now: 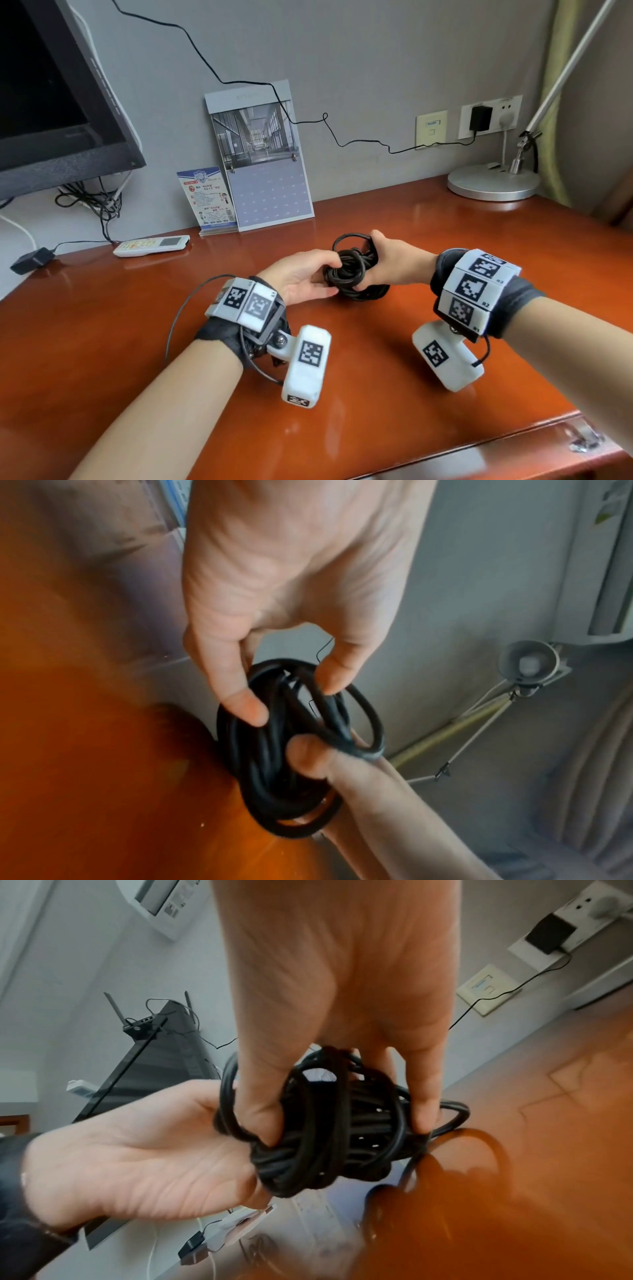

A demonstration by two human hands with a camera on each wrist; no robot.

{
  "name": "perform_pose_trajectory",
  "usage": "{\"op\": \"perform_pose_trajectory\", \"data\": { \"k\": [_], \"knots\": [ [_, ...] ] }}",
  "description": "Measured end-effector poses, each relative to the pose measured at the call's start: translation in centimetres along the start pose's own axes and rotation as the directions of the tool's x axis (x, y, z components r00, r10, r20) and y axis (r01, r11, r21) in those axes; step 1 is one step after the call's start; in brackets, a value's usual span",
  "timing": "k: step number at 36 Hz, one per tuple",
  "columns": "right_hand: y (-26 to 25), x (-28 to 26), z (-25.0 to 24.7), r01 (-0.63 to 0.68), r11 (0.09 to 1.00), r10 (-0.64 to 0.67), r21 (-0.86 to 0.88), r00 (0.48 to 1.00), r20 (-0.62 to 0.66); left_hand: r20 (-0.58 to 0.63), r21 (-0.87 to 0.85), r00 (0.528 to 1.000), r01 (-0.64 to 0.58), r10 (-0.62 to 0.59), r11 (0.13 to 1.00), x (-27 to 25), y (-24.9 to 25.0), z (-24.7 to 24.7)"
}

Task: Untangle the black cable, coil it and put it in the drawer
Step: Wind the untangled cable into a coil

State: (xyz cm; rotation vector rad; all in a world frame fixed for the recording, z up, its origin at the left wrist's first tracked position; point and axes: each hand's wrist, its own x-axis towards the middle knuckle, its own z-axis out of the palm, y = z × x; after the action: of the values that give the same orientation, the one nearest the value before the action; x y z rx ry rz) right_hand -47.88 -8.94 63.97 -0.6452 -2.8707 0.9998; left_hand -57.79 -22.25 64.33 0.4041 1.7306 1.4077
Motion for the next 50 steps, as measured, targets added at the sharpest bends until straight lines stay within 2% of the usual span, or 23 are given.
{"op": "perform_pose_trajectory", "data": {
  "k": [3,5,7,9,11,12,13,15,16,17,18,20,22,25,29,32,35,40,46,48,50],
  "knots": [
    [0.3,-0.1,-0.6,0.002,0.998,0.003,0.067,0.998,-0.069,-0.027,0.031,0.999,-0.045,0.045,0.999,0.1,0.4,1.1],
    [0.7,-0.2,-1.1,-0.012,0.976,0.034,0.219,0.995,-0.098,-0.025,0.025,0.994,-0.101,0.102,0.995,0.1,1.1,1.8],
    [1.3,-0.5,-1.7,-0.033,0.901,0.068,0.432,0.995,-0.066,0.017,-0.016,0.987,-0.156,0.157,0.988,-0.1,2.1,2.3],
    [2.0,-1.0,-2.4,-0.056,0.816,0.074,0.576,0.997,-0.006,0.069,-0.02,0.979,-0.19,0.191,0.982,-0.2,2.9,2.3],
    [2.9,-1.6,-3.1,-0.1,0.712,0.073,0.695,0.995,0.068,0.089,0.103,0.967,-0.245,0.237,0.964,-0.3,3.6,2.7],
    [3.5,-1.9,-3.4,-0.118,0.66,0.06,0.742,0.993,0.104,0.088,0.241,0.959,-0.282,0.269,0.928,-0.2,3.7,2.9],
    [4.0,-2.1,-3.6,-0.131,0.615,0.04,0.777,0.99,0.135,0.096,0.418,0.949,-0.312,0.3,0.853,-0.1,3.8,3.2],
    [4.9,-2.4,-3.8,-0.157,0.546,0.014,0.823,0.984,0.178,0.148,0.698,0.942,-0.316,0.302,0.643,0.2,3.7,3.6],
    [5.3,-2.5,-3.7,-0.175,0.521,0.019,0.836,0.981,0.194,0.179,0.754,0.943,-0.315,0.281,0.577,0.4,3.4,4.0],
    [5.7,-2.7,-3.7,-0.193,0.502,0.024,0.843,0.978,0.209,0.211,0.764,0.943,-0.324,0.257,0.558,0.5,3.2,4.3],
    [6.0,-2.9,-3.7,-0.203,0.491,0.021,0.847,0.975,0.221,0.24,0.737,0.942,-0.334,0.234,0.588,0.7,2.9,4.6],
    [6.2,-3.1,-3.6,-0.217,0.491,0.005,0.844,0.969,0.246,0.26,0.614,0.942,-0.33,0.211,0.717,1.1,2.3,5.4],
    [6.3,-3.2,-3.8,-0.249,0.496,0.011,0.832,0.96,0.28,0.223,0.455,0.951,-0.295,0.214,0.84,1.3,1.9,6.1],
    [6.4,-3.1,-4.1,-0.308,0.51,0.046,0.803,0.942,0.332,0.166,0.308,0.967,-0.237,0.193,0.921,1.6,1.5,7.1],
    [6.4,-2.9,-4.4,-0.358,0.512,0.084,0.781,0.926,0.369,0.125,0.281,0.972,-0.226,0.198,0.933,1.5,1.5,8.1],
    [6.6,-2.9,-4.4,-0.378,0.506,0.098,0.775,0.918,0.384,0.168,0.166,0.981,-0.126,0.098,0.978,1.7,1.6,8.4],
    [6.7,-2.8,-3.8,-0.38,0.5,0.091,0.778,0.917,0.389,0.1,0.153,0.994,-0.05,0.034,0.987,1.8,1.7,8.7],
    [7.0,-2.5,-3.2,-0.362,0.462,0.089,0.81,0.927,0.363,-0.012,0.155,0.985,-0.168,0.172,0.973,2.1,0.9,9.0],
    [7.5,-2.7,-3.0,-0.32,0.444,0.062,0.837,0.943,0.327,-0.001,0.175,0.941,-0.333,0.338,0.927,2.6,-0.1,9.3],
    [7.5,-2.6,-2.9,-0.329,0.46,0.086,0.824,0.941,0.328,-0.03,0.207,0.919,-0.38,0.394,0.902,2.8,-0.2,9.4],
    [7.3,-2.4,-2.9,-0.341,0.513,0.177,0.788,0.94,0.292,-0.058,0.224,0.895,-0.42,0.443,0.879,3.0,-0.2,9.4]
  ]
}}
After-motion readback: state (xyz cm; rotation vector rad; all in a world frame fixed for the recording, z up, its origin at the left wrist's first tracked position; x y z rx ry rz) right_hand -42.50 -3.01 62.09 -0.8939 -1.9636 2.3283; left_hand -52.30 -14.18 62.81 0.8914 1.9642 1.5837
